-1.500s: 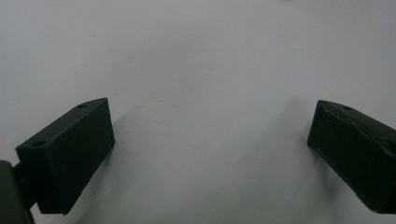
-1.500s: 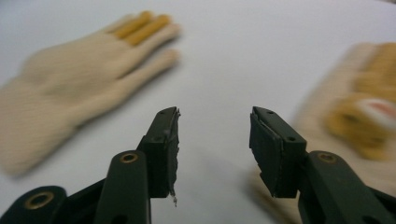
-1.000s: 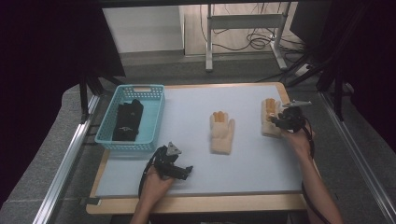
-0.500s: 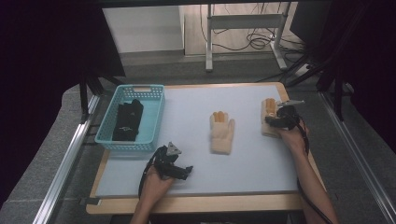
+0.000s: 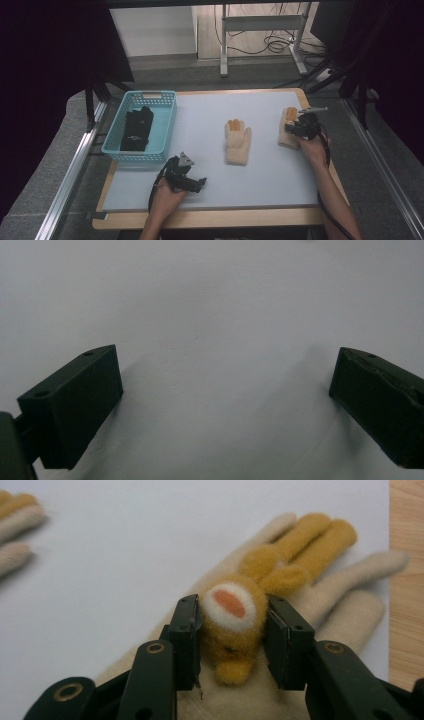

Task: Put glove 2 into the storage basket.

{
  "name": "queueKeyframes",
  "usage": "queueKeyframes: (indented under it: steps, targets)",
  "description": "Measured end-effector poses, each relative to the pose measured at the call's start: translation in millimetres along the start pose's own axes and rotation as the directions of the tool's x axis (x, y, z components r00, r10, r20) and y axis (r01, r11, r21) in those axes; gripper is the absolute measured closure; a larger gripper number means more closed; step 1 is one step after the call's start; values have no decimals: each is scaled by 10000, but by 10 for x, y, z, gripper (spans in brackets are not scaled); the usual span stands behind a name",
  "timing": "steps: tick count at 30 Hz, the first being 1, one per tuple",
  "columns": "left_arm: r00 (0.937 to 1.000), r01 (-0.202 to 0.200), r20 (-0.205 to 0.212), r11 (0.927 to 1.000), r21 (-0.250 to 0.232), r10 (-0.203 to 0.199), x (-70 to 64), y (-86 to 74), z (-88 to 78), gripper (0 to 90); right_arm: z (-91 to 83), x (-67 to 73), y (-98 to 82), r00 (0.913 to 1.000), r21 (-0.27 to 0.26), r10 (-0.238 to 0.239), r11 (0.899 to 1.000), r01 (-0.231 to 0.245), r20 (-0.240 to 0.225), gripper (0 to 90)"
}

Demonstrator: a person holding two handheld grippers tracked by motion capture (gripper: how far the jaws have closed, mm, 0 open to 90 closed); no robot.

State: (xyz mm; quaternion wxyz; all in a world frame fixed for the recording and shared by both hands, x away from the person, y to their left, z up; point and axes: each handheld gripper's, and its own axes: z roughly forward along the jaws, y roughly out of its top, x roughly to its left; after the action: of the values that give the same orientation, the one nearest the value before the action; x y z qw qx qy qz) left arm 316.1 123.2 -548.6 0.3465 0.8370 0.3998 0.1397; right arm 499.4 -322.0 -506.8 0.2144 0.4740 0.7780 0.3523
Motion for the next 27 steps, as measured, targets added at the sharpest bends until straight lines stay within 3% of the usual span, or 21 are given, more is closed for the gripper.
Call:
queueKeyframes:
  steps: [6,15,21,27]
  targets:
    - [10000,-17,-2,10000,9,17,0,0,-1,10,-192,91,42,9991,-303,27,9995,-40,-428,598]
    - [10000,-12,-4,10000,8,12,0,0,-1,10,-398,429,149,9924,-670,-496,9969,422,-1124,598]
    - [10000,-18,-3,10000,19,18,0,0,-1,10,-516,766,235,9791,-915,-1018,9920,867,-1760,598]
    - [10000,-18,-1,10000,19,18,0,0,-1,10,-573,1138,335,9585,-1146,-1499,9855,1251,-2427,597]
